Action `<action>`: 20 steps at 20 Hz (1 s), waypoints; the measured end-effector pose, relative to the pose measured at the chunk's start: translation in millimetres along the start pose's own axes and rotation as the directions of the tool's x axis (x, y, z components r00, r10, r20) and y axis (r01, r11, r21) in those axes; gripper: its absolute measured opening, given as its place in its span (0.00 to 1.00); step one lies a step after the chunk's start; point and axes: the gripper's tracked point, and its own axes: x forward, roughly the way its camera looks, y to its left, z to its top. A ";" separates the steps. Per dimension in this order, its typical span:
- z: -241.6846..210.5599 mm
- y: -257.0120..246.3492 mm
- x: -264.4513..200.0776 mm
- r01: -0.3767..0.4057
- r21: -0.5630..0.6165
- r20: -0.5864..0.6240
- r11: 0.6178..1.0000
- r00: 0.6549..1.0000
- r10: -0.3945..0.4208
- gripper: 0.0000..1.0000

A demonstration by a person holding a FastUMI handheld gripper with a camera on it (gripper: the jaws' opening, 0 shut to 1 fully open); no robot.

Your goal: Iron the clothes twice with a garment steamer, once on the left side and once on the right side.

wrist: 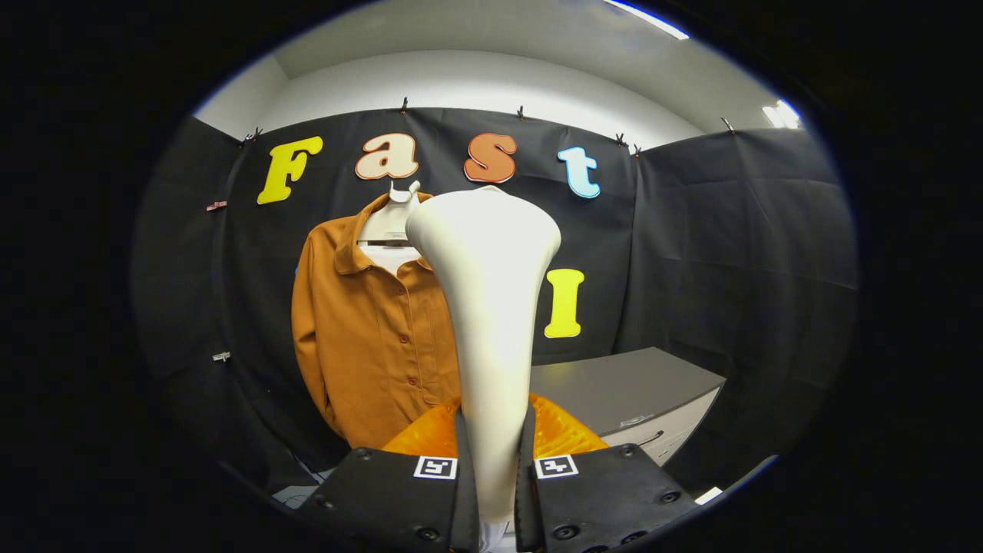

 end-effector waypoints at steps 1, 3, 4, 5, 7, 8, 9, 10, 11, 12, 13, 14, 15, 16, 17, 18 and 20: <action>-0.6 -0.2 0.1 0.000 0.000 -0.001 1.000 1.000 0.000 0.22; 0.0 -1.7 0.1 0.002 -0.002 0.001 1.000 1.000 -0.002 0.22; 0.4 -2.7 -0.1 0.004 -0.005 0.002 1.000 1.000 -0.004 0.22; 0.0 -3.5 -0.1 0.005 -0.005 0.002 1.000 1.000 -0.005 0.22; -0.2 -4.4 -0.3 0.006 -0.004 0.001 1.000 1.000 -0.006 0.22; 0.1 -5.1 -0.7 0.007 -0.004 0.002 1.000 1.000 -0.007 0.22; 0.6 -5.7 -0.9 0.008 -0.003 0.002 1.000 1.000 -0.008 0.22; -0.2 -5.6 -1.3 0.008 -0.002 0.002 1.000 1.000 -0.008 0.22; -0.3 -5.9 -1.8 0.008 -0.002 0.001 1.000 1.000 -0.008 0.22; -0.6 -5.7 -2.0 0.008 -0.002 0.000 1.000 1.000 -0.008 0.22; -2.1 -5.8 -1.6 0.008 -0.002 -0.001 1.000 1.000 -0.008 0.22; -2.8 -6.0 -1.2 0.009 -0.001 -0.003 1.000 1.000 -0.009 0.22; -3.5 -6.0 -1.5 0.008 -0.001 -0.005 1.000 1.000 -0.008 0.22; -4.7 -5.3 -2.1 0.008 -0.001 -0.006 1.000 1.000 -0.008 0.22; -4.6 -5.6 -2.5 0.008 0.000 -0.006 1.000 1.000 -0.008 0.22; -3.9 -5.6 -3.0 0.009 0.000 -0.006 1.000 1.000 -0.009 0.22; -3.9 -5.8 -2.4 0.011 -0.001 -0.004 1.000 1.000 -0.011 0.22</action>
